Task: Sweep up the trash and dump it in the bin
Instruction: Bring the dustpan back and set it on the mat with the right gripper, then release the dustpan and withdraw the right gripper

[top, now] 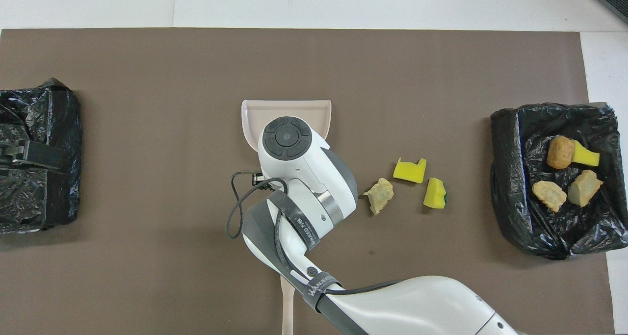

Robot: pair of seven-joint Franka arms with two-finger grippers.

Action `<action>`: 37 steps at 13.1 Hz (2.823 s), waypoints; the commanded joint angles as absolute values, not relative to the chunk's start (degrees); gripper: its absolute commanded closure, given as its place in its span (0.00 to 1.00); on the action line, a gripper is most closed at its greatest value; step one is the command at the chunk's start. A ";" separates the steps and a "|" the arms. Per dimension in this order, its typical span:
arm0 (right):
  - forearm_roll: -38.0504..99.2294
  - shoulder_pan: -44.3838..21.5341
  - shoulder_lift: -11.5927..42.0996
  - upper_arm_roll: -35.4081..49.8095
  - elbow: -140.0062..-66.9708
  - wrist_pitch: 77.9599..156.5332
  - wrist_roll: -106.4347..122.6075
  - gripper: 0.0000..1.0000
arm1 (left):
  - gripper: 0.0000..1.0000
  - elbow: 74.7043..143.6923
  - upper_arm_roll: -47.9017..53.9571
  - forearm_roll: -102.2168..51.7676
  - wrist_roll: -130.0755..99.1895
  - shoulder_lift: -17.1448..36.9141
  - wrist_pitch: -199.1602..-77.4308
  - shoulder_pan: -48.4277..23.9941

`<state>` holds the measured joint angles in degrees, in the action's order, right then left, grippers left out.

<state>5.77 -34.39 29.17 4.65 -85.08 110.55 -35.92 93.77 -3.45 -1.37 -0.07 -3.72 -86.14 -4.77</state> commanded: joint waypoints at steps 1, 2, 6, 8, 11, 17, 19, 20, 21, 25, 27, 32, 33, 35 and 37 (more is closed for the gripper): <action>7.65 -33.66 24.53 5.01 -86.39 103.04 -33.31 0.00 | 0.00 93.25 -3.52 -0.88 0.53 -3.69 -85.96 -4.48; 7.65 -34.10 22.52 5.01 -87.44 100.66 -33.05 0.00 | 0.00 93.25 -3.52 -0.88 0.53 -3.69 -85.96 -4.48; 11.32 -36.99 8.47 5.80 -103.75 100.01 -34.27 0.00 | 0.00 93.25 -3.52 -0.88 0.53 -3.60 -85.96 -4.48; 13.27 -39.72 3.01 5.80 -112.81 102.38 -34.89 0.00 | 0.00 93.25 -3.52 -0.88 0.44 -3.69 -85.87 -4.40; 16.70 -43.94 -2.98 5.80 -123.81 109.93 -39.18 0.00 | 0.00 93.34 -3.60 -0.79 0.44 -3.69 -85.52 -4.48; 18.37 -50.18 2.28 5.80 -128.23 123.04 -49.39 0.00 | 0.00 93.25 -3.60 -0.88 0.44 -3.69 -85.61 -4.48; 18.37 -50.36 2.02 5.80 -129.72 124.53 -49.13 0.12 | 0.00 93.25 -3.60 -0.88 0.35 -3.69 -85.43 -4.48; 18.37 -50.54 2.28 5.80 -129.73 124.80 -48.96 0.24 | 0.00 93.34 -3.60 -0.88 0.35 -3.69 -85.43 -4.48; 18.37 -50.89 2.98 5.80 -129.73 126.02 -48.78 0.44 | 0.00 93.25 -3.60 -0.88 0.35 -3.69 -85.43 -4.48; 18.28 -50.98 4.21 5.71 -128.24 125.60 -48.43 1.00 | 0.00 93.25 -3.60 -0.88 0.35 -3.69 -85.34 -4.48; 17.85 -50.89 4.48 5.63 -127.45 125.25 -48.08 1.00 | 0.00 93.25 -3.60 -0.88 0.35 -3.69 -85.25 -4.48; 17.23 -44.50 -1.29 5.19 -122.26 110.07 -45.89 1.00 | 0.00 93.25 -3.60 -0.88 0.26 -3.69 -85.25 -4.48; 17.23 -41.69 -4.54 5.10 -122.26 106.21 -43.96 1.00 | 0.00 93.25 -3.60 -0.88 0.26 -3.69 -85.25 -4.48; 15.40 -36.59 -8.77 5.10 -122.17 98.82 -39.48 1.00 | 0.00 93.25 -3.60 -0.88 0.26 -3.69 -85.25 -4.48; 11.01 -33.85 -10.28 5.10 -121.73 95.20 -36.93 1.00 | 0.00 93.25 -3.60 -0.88 0.26 -3.69 -85.25 -4.48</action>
